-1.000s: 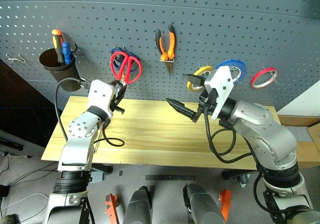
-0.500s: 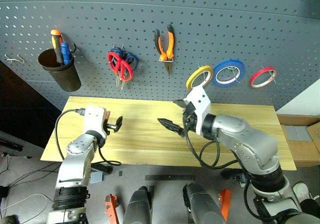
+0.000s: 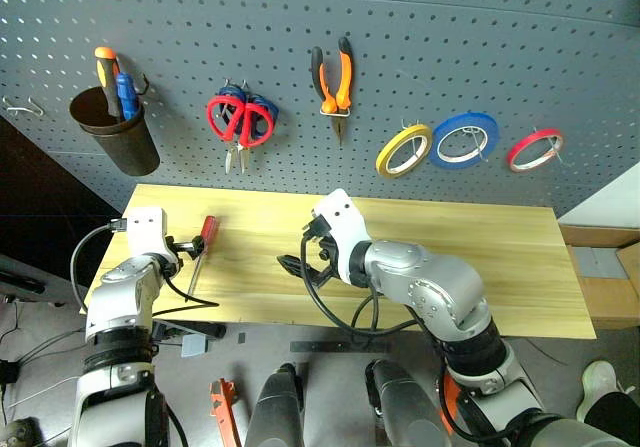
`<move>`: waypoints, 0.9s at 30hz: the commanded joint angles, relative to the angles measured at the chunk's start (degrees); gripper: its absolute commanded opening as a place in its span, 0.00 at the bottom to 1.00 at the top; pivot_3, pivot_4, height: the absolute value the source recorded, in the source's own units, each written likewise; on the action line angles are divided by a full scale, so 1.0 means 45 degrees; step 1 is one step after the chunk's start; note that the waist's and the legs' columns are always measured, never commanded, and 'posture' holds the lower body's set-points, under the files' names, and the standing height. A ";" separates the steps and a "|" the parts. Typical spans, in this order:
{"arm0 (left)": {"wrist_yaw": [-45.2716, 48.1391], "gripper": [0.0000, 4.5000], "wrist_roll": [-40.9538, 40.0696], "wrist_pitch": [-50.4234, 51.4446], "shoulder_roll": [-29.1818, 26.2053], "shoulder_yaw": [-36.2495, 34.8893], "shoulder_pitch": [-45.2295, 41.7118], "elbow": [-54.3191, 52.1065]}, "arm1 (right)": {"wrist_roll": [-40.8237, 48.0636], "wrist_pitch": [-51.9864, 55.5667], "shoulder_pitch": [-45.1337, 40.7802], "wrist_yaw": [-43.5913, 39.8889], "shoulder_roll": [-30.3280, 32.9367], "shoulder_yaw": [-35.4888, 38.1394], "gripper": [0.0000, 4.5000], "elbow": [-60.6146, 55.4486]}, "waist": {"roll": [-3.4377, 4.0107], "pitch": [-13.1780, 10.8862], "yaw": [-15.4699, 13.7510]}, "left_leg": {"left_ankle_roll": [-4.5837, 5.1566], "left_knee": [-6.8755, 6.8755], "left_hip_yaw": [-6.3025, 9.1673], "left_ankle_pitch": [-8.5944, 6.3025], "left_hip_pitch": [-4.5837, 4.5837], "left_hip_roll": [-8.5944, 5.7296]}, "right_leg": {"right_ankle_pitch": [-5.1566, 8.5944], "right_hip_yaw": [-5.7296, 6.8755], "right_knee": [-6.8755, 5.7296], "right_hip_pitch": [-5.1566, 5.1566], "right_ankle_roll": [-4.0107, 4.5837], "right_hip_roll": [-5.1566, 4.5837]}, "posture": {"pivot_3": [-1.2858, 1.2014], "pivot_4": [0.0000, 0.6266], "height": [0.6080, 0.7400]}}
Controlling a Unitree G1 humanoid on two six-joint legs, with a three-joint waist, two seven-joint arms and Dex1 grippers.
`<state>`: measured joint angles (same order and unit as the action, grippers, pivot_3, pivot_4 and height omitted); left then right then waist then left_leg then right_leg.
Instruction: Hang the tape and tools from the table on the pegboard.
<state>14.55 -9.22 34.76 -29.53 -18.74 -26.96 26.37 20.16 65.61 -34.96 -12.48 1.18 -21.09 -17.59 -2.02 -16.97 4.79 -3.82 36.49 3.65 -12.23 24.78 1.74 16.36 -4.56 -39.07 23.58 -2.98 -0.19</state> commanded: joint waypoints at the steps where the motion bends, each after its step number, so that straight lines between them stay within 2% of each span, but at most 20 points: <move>1: 0.0434 0.99 0.0214 -0.0449 -0.0331 0.0466 -0.0972 0.1650 | -0.0292 -0.0271 -0.0456 -0.0014 -0.0228 -0.0175 1.00 0.0140 | 0.0004 -0.0115 -0.0005 | -0.0001 0.0001 0.0010 0.0000 0.0004 -0.0001 | 0.0000 0.0016 -0.0001 0.0000 0.0000 -0.0003 | 0.48 0.58 1.00; 9: 0.0843 0.99 0.0716 -0.1306 -0.0401 0.1355 -0.2397 0.4162 | -0.0317 0.0015 -0.0568 -0.0017 -0.0505 -0.0160 1.00 -0.0064 | 0.0013 -0.0326 0.0018 | -0.0002 -0.0010 0.0055 0.0002 0.0032 0.0006 | 0.0001 0.0096 0.0000 0.0014 0.0002 -0.0014 | 0.47 0.60 1.00; 16: 0.1243 0.99 0.1209 -0.2171 -0.0499 0.2030 -0.2824 0.5222 | -0.0322 0.0165 -0.0822 -0.0034 -0.0642 0.0011 1.00 0.0016 | 0.0037 -0.0375 0.0043 | -0.0005 -0.0010 0.0056 0.0003 0.0031 0.0005 | 0.0002 0.0098 -0.0002 0.0014 0.0002 -0.0014 | 0.47 0.60 1.00; 18: 0.1240 0.87 0.1171 -0.2278 -0.0503 0.1997 -0.2761 0.5206 | -0.0352 0.0159 -0.0887 -0.0024 -0.0622 0.0072 1.00 0.0037 | 0.0037 -0.0375 0.0047 | -0.0005 -0.0010 0.0057 0.0003 0.0031 0.0005 | 0.0002 0.0098 -0.0002 0.0014 0.0002 -0.0014 | 0.47 0.59 1.00; 27: 0.0985 0.19 0.0821 -0.2636 -0.0641 0.1493 -0.1861 0.4005 | -0.0566 -0.0243 -0.1327 -0.0200 -0.0419 0.0273 1.00 0.0382 | 0.0034 -0.0374 0.0060 | -0.0005 -0.0011 0.0058 0.0003 0.0032 0.0009 | 0.0002 0.0097 0.0000 0.0016 0.0002 -0.0020 | 0.47 0.53 1.00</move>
<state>19.41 -5.13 23.29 -31.27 -10.83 -36.78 46.67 17.56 65.89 -39.83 -12.59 -0.42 -20.83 -14.90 -1.87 -18.65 5.06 -3.85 36.44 3.91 -12.22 24.92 1.78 16.37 -4.12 -39.07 23.66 -2.97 -0.28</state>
